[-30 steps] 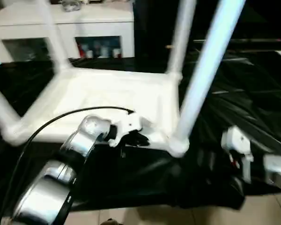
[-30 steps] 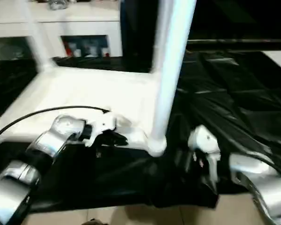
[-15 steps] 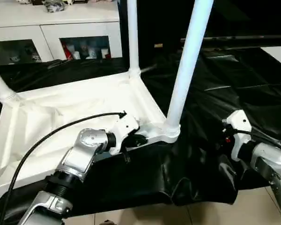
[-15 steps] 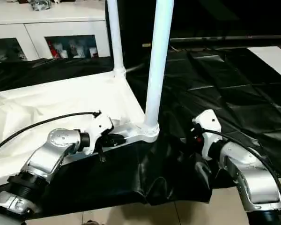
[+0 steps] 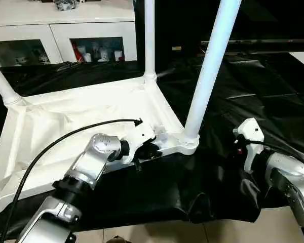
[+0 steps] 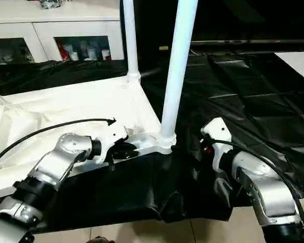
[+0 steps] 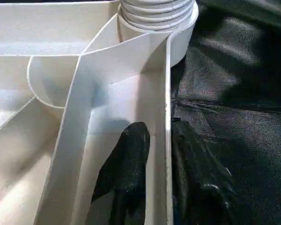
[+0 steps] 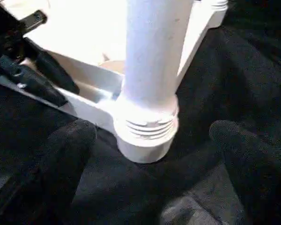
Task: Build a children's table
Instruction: Rotate table base, then rotate leg to tighten
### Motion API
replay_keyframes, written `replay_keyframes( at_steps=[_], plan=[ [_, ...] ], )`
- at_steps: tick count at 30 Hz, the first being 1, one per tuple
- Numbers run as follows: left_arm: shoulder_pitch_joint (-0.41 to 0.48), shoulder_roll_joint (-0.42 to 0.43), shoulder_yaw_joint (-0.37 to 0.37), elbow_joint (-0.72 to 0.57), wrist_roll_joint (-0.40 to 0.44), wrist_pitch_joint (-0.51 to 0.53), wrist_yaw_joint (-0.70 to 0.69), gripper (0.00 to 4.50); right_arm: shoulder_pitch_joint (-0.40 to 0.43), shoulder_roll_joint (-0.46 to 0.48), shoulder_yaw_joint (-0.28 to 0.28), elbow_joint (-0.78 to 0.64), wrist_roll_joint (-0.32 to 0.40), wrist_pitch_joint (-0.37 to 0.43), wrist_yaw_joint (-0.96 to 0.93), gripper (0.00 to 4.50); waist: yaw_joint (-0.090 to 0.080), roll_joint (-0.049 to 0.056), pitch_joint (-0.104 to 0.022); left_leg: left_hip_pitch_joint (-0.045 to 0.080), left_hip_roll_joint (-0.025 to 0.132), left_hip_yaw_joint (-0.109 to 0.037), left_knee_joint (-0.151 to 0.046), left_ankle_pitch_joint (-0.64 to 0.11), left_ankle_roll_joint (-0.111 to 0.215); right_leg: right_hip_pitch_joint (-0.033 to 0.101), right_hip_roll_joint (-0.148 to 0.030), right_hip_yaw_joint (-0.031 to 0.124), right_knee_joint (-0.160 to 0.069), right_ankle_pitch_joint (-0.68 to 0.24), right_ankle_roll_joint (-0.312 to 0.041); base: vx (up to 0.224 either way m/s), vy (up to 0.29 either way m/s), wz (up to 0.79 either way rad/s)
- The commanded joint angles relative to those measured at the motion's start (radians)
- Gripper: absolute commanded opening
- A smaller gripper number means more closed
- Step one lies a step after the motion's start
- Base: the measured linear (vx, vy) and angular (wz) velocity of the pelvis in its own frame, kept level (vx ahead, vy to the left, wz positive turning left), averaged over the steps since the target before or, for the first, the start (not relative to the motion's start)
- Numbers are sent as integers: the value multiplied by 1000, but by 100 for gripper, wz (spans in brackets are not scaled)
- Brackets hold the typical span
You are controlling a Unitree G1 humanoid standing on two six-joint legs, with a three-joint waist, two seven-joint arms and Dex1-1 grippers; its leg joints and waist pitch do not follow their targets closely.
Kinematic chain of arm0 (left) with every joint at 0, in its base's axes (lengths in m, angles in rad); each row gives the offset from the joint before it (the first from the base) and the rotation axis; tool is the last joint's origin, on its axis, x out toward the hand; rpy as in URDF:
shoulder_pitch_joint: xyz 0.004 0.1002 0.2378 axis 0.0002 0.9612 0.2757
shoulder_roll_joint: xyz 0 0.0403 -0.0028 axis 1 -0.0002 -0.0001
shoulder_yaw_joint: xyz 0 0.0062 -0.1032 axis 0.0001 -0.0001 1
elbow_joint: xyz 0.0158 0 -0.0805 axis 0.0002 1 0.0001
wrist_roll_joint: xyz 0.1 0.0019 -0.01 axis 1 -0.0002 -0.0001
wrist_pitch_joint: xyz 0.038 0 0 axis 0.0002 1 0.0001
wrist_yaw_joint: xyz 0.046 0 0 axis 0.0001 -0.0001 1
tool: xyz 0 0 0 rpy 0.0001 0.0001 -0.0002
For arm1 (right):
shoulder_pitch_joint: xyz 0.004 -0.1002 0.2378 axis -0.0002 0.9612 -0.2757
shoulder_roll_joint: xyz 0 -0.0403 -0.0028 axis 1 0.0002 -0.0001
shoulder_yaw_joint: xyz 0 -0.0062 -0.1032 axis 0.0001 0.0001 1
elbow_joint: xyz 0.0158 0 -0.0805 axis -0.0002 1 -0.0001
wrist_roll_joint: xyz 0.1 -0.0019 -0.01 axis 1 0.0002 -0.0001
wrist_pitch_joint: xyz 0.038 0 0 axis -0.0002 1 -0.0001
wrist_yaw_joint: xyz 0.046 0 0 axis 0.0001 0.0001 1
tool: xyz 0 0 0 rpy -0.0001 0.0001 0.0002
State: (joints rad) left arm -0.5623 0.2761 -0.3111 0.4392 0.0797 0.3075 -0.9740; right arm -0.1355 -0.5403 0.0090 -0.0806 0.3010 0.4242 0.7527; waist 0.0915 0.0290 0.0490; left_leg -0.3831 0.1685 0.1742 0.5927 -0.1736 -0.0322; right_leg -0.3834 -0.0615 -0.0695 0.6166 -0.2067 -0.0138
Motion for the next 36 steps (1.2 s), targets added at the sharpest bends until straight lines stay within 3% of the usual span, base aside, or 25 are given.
replay_keyframes(
  at_steps=[1, 6, 10, 23, 24, 25, 30, 32, 34, 36],
  plan=[
    [-20, 9, -1, 10, -7, -2, -10, 96, 6, -12, 6, -26, 1, 1, 9, 450, 4, -13, -56, 15, 68, -28, -72, -213, 49, 40, -99, 55, -92, -228, -182, 0, 0, 0],
    [-34, 3, -8, 35, -5, -13, -25, 96, 8, -16, 4, -24, 1, -2, 13, 450, 4, -9, -57, 16, 68, -28, -71, -209, 53, 39, -99, 55, -91, -200, -194, 0, 0, 0],
    [-40, -6, -5, 56, -19, -21, -26, 96, 10, -17, 2, -26, 0, -3, 16, 450, 5, -12, -58, 14, 67, -27, -69, -196, 58, 42, -100, 55, -90, -187, -198, 0, 0, 0],
    [-32, -33, 26, 85, -65, -47, -32, 7, 10, -14, -3, -30, 6, -6, 28, 450, 5, -14, -59, 14, 67, -26, -68, -191, 62, 43, -100, 55, -89, -185, -204, 0, 0, 0],
    [-24, -36, 35, 76, -76, -50, -29, 2, 9, -10, -7, -27, 12, -4, 29, 450, 5, -14, -59, 15, 68, -26, -68, -190, 62, 42, -100, 55, -89, -184, -204, 0, 0, 0],
    [-6, -35, 35, 57, -84, -57, -36, 2, 6, -6, -10, -23, 18, -3, 30, 450, 4, -20, -58, 14, 67, -25, -67, -189, 66, 42, -99, 55, -89, -185, -203, 0, 0, 0],
    [70, -16, 8, -20, -97, -33, -74, 2, -7, 4, -20, 3, 31, -16, 39, 450, 2, -23, -59, 11, 68, -25, -67, -173, 77, 44, -102, 54, -87, -191, -197, 0, 0, 0],
    [97, -14, 5, -68, -115, -31, -90, 2, -17, 3, -18, 21, 27, -27, 47, 450, 2, -20, -58, 14, 68, -24, -66, -174, 77, 41, -101, 54, -89, -212, -196, 0, 0, 0],
    [112, -15, 0, -105, -129, -25, -107, 2, -33, 1, -11, 45, 21, -38, 55, 450, 2, -29, -53, 13, 67, -22, -68, -180, 79, 37, -100, 54, -93, -255, -183, 0, 0, 0],
    [119, -14, -12, -125, -128, -19, -117, 2, -52, 2, 3, 72, 10, -50, 63, 450, 1, -26, -52, 15, 67, -22, -68, -190, 75, 33, -100, 54, -95, -288, -177, 0, 0, 0]
  ],
)
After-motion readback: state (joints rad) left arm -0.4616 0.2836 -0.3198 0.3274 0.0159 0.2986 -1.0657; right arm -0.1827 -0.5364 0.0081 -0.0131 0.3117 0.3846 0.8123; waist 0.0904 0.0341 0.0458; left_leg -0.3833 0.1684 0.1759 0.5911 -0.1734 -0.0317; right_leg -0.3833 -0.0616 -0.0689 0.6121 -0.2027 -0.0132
